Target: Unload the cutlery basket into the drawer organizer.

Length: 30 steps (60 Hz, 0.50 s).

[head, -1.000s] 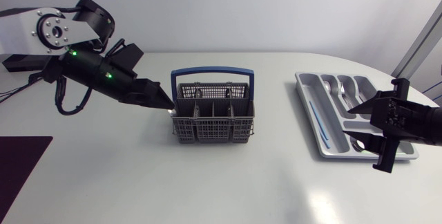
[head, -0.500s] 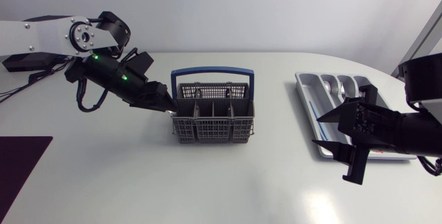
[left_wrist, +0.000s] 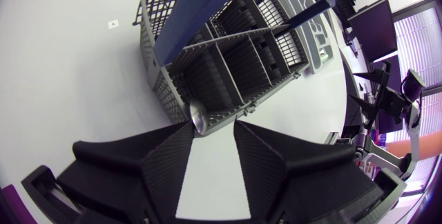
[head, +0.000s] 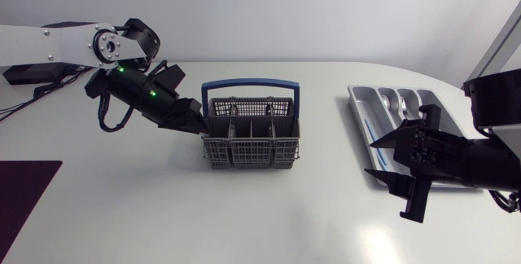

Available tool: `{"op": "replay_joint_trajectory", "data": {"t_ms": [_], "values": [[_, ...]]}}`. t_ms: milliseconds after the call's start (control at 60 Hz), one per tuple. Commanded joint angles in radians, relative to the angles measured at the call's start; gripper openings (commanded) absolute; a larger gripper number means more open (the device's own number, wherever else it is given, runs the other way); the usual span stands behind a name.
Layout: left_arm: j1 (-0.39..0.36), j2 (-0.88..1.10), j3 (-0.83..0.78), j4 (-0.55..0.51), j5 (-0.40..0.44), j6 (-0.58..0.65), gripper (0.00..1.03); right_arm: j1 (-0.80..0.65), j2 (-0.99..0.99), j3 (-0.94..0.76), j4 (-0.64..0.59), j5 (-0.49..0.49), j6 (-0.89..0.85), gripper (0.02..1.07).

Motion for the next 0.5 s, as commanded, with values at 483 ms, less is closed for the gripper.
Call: {"op": "replay_joint_trajectory", "data": {"t_ms": [483], "values": [[-0.032, 0.081, 0.079, -0.01, 0.011, -0.033, 0.24, 0.007, -0.017, -0.077, 0.037, 0.025, 0.006, 0.63]]}}
